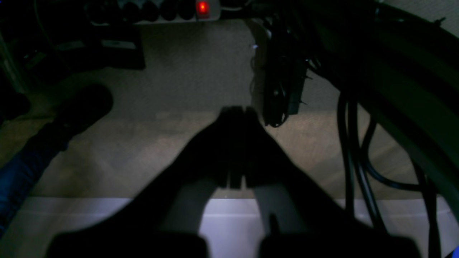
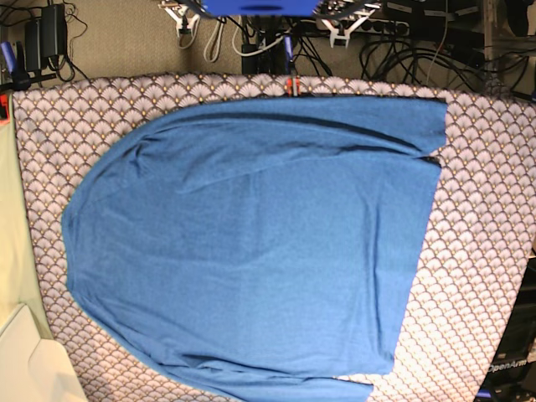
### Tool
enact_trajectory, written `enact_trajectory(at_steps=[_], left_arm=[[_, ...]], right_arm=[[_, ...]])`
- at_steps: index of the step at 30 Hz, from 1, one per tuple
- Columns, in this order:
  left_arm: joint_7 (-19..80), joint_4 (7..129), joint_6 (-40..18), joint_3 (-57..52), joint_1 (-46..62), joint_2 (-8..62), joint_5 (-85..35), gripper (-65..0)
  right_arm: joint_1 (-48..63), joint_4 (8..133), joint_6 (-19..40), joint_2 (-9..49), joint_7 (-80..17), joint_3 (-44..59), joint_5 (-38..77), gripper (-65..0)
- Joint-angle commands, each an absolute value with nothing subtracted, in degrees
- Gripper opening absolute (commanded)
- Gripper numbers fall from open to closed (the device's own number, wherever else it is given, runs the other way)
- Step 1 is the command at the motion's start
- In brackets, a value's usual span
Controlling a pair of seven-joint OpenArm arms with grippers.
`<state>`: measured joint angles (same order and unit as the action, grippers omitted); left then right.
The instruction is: Fold the T-shirt properly
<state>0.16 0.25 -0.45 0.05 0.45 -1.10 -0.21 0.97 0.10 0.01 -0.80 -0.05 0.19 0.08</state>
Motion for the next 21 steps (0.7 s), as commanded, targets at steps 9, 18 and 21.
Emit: enact_trajectory(at_steps=[9, 18, 21], left_arm=[[-0.13, 0.66, -0.57, 0.04, 2.68, -0.4, 0.04, -64.8], [0.13, 18.77, -0.57, 0.04, 15.08, 2.86, -0.04, -64.8], [0.4, 27.91, -0.57, 0.04, 20.35, 4.26, -0.04, -64.8]], right_arm=[[4.18, 4.62, 0.57, -0.84, -0.04, 0.13, 0.31, -64.3], [19.91, 28.53, 0.66, -0.57, -0.57, -0.22, 0.31, -64.3], [26.15, 38.29, 0.66, -0.22, -0.57, -0.31, 0.31, -64.3]])
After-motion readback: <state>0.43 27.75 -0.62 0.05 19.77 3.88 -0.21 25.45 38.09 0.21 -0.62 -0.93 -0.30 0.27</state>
